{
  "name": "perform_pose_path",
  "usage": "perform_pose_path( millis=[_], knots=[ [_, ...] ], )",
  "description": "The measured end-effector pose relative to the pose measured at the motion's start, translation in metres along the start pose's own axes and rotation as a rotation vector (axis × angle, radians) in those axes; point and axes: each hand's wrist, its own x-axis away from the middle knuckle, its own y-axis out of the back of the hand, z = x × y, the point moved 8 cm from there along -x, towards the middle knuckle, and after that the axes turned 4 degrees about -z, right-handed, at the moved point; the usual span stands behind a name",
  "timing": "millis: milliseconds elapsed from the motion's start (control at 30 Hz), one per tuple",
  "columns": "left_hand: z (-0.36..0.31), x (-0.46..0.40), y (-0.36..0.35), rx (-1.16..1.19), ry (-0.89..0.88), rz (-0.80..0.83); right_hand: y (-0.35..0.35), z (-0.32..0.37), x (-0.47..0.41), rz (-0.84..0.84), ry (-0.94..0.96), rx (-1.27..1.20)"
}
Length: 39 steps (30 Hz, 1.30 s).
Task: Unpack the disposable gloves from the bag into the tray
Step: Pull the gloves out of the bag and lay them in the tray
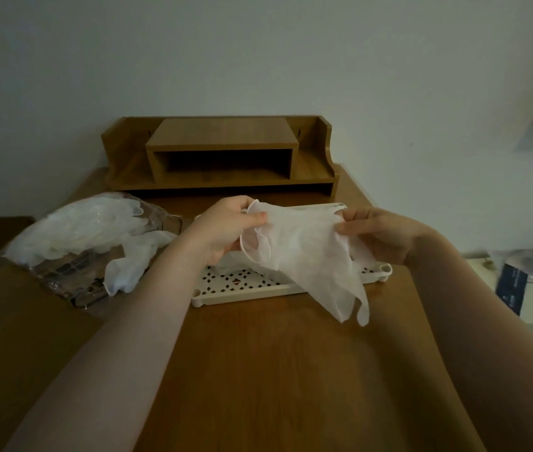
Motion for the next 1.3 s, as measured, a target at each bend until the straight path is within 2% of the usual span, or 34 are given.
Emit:
perform_pose_path(
  millis=[100,167,267,400,500,633,767,800,867,900,967,1033,1067,1200,1300],
  knots=[
    [0.002,-0.008,-0.006,-0.162,-0.03,-0.052,0.043,-0.01,-0.003,-0.317,-0.135,0.239],
    [0.003,-0.016,-0.01,-0.229,-0.039,-0.052,0.052,-0.006,-0.003,-0.348,-0.169,0.308],
    [-0.002,-0.029,-0.001,-0.367,-0.088,-0.119,0.061,0.014,-0.002,-0.444,-0.137,0.365],
    [-0.006,-0.046,0.007,-0.584,-0.126,-0.171,0.077,0.042,-0.018,-0.724,0.006,0.695],
    [-0.003,-0.055,0.007,-0.751,-0.128,-0.159,0.076,0.046,-0.041,-0.779,0.049,0.89],
    [0.007,-0.065,0.017,-0.832,-0.069,-0.193,0.07,0.04,-0.058,-0.815,0.062,1.012],
    [0.005,-0.063,0.028,-0.866,-0.106,-0.305,0.047,0.048,-0.053,-0.949,0.118,1.378],
    [-0.002,-0.059,0.027,-0.901,-0.161,-0.352,0.034,0.05,-0.052,-0.947,0.167,1.423],
    [-0.022,-0.046,0.013,-0.981,-0.324,-0.43,0.0,0.046,-0.059,-0.82,0.279,1.496],
    [-0.03,-0.041,-0.002,-0.955,-0.396,-0.422,-0.017,0.04,-0.064,-0.723,0.302,1.513],
    [-0.032,-0.03,-0.038,-0.802,-0.443,-0.283,-0.037,0.022,-0.075,-0.549,0.227,1.519],
    [-0.016,-0.027,-0.068,-0.716,-0.399,-0.098,-0.037,0.003,-0.081,-0.451,0.141,1.533],
    [-0.003,-0.031,-0.071,-0.747,-0.372,-0.044,-0.034,-0.004,-0.082,-0.43,0.134,1.551],
    [0.049,-0.051,-0.046,-1.115,-0.223,0.031,-0.004,-0.024,-0.082,-0.438,-0.031,1.603],
    [0.065,-0.054,-0.037,-1.28,-0.152,0.016,0.015,-0.033,-0.07,-0.464,-0.098,1.581]
  ],
)
